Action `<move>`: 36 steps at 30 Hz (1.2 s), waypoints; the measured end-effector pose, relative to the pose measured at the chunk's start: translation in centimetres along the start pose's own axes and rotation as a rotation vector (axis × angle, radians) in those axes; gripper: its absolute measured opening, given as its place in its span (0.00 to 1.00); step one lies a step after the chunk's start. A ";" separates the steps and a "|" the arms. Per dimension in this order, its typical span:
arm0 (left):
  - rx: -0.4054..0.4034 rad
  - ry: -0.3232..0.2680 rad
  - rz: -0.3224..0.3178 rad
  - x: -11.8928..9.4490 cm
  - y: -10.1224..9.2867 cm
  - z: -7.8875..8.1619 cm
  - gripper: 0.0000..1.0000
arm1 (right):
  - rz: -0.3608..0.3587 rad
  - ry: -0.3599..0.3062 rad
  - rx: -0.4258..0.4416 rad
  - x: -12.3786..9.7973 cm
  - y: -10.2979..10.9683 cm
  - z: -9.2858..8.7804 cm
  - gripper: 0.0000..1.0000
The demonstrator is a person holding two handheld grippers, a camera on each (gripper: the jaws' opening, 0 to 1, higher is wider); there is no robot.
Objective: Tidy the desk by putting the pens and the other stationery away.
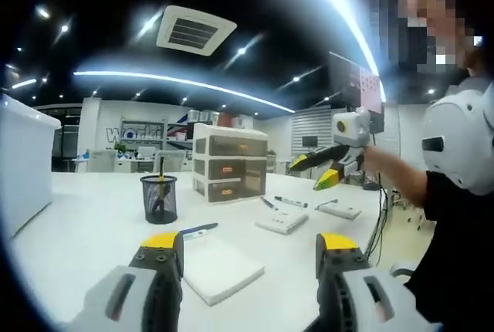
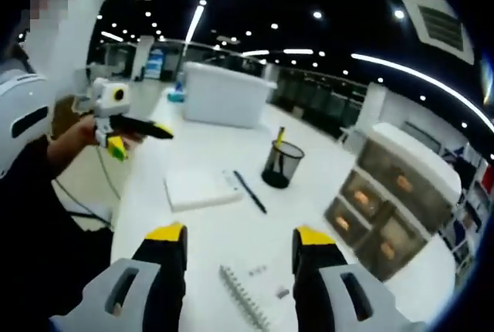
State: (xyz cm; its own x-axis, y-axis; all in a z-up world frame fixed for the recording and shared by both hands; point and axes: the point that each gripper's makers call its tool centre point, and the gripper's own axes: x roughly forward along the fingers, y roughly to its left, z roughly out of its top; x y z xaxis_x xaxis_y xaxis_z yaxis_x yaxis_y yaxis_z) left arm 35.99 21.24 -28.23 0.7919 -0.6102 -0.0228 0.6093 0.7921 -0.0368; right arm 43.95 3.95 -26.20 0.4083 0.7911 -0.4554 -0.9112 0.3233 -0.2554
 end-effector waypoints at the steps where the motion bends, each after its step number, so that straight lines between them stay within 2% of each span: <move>1: 0.002 0.000 -0.001 -0.1 -0.1 0.0 0.69 | 0.012 0.013 -0.009 0.3 0.0 0.1 0.50; 8: -0.019 -0.010 0.017 -0.7 0.0 -0.1 0.69 | 0.104 0.086 -0.087 2.8 0.1 0.8 0.47; 15: -0.023 -0.008 0.024 -1.6 -0.1 -0.4 0.69 | 0.184 0.139 -0.075 5.1 -0.3 1.1 0.45; 21: -0.023 -0.008 0.033 -2.3 0.1 -0.5 0.69 | 0.217 0.234 -0.102 7.1 0.1 0.5 0.44; 23: -0.026 -0.010 0.034 -2.4 0.0 -0.5 0.69 | 0.226 0.251 -0.113 7.7 -0.9 0.3 0.43; 28: -0.033 -0.007 0.026 -2.7 -0.3 -0.8 0.69 | 0.258 0.319 -0.140 9.1 -0.9 0.0 0.43; 36: -0.027 0.046 0.027 -3.2 -0.4 -2.1 0.69 | 0.308 0.418 -0.190 11.4 -1.3 -0.4 0.41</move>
State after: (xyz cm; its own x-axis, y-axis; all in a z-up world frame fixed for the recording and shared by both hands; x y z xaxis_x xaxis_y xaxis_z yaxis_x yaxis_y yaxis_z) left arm 33.12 22.82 -30.28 0.8053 -0.5888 -0.0697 0.5856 0.8082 -0.0623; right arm 49.82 12.35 -31.38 0.1463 0.5485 -0.8232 -0.9819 -0.0208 -0.1884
